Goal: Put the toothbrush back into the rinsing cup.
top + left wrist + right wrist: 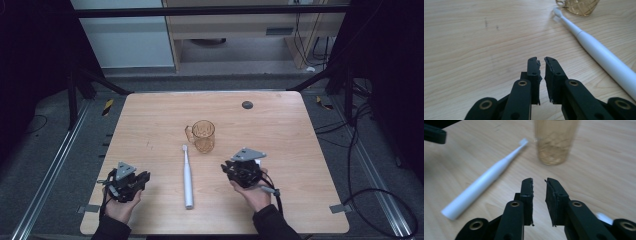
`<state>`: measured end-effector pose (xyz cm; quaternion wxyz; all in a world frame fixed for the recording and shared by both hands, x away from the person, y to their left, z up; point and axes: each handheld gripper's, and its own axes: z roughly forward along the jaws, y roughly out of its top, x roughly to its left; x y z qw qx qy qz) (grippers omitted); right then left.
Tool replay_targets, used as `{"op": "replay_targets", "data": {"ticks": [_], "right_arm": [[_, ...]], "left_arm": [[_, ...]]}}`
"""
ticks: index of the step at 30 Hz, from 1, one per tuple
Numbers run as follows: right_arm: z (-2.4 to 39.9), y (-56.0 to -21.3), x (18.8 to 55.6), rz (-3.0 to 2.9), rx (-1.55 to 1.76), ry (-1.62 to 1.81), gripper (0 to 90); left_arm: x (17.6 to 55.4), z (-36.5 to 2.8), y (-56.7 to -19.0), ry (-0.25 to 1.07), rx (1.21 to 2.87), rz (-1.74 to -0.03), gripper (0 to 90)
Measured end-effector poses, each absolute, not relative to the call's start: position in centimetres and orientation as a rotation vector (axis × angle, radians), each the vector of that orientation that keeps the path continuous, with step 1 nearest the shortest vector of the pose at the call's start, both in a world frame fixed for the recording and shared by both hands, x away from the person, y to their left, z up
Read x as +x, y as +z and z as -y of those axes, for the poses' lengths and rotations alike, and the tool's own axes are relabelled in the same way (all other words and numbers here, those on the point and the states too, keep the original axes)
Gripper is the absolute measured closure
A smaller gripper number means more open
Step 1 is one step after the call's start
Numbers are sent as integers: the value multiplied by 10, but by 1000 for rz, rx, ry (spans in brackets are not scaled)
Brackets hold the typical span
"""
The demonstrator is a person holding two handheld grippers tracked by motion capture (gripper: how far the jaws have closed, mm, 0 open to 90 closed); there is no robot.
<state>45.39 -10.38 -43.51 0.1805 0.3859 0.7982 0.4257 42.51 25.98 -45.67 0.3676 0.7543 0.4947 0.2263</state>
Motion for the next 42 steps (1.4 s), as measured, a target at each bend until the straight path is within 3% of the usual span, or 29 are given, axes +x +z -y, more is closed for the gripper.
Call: {"op": "replay_targets", "data": {"ticks": [11, 25, 42], "right_arm": [[177, -439, 447, -2106, 1193, 1141, 618], [227, -458, 439, -2009, 1276, 1091, 513], [231, -463, 439, -2015, 1277, 1068, 503]], "left_arm": [[441, -220, -454, 538, 1969, -1203, 751], [459, -165, -471, 469, 2092, -1204, 480], [457, -155, -479, 468, 2144, -1190, 483]]}}
